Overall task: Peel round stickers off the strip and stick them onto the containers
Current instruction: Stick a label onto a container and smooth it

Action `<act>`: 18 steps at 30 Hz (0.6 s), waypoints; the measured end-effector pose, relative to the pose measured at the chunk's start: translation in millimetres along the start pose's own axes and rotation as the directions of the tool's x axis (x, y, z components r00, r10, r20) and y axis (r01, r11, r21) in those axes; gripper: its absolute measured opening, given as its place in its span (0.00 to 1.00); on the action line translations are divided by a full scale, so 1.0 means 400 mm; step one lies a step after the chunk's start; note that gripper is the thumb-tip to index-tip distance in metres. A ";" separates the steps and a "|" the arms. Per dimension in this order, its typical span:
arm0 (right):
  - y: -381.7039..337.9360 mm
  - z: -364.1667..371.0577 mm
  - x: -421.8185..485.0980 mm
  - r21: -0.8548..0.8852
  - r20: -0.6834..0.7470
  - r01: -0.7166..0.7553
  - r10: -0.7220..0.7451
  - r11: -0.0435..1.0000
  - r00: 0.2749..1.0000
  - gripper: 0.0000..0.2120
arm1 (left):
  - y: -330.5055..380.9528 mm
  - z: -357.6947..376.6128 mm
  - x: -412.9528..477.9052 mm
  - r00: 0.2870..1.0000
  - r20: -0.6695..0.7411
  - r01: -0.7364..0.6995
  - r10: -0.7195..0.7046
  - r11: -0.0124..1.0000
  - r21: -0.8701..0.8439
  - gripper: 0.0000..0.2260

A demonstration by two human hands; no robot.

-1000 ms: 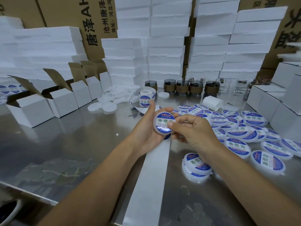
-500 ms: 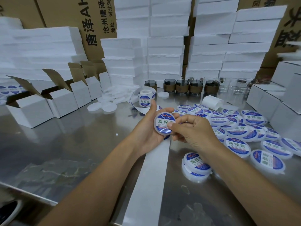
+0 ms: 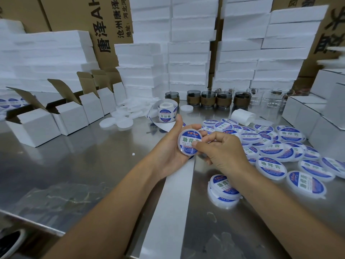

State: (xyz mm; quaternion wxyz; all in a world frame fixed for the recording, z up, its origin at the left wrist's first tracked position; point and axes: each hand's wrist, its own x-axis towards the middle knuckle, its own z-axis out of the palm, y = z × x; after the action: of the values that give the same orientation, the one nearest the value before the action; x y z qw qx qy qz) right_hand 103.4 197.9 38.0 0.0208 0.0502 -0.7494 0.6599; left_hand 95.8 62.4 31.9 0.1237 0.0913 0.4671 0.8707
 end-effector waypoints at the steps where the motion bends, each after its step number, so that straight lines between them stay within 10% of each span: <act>1: 0.001 0.000 0.001 0.000 -0.007 0.006 -0.006 1.000 1.000 0.08 | -0.002 0.001 -0.002 1.000 0.015 -0.012 0.012 1.000 0.004 0.21; 18: 0.021 0.005 -0.008 -0.463 0.020 0.365 -0.402 0.808 0.915 0.07 | -0.013 -0.002 0.002 0.997 -0.002 -0.078 0.078 0.995 0.059 0.12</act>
State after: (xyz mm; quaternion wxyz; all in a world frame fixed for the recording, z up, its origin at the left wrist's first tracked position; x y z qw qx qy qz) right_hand 106.0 197.0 29.2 0.1942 0.1680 -0.8562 0.4483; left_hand 95.7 64.9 27.2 0.0859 0.1112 0.4888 0.8610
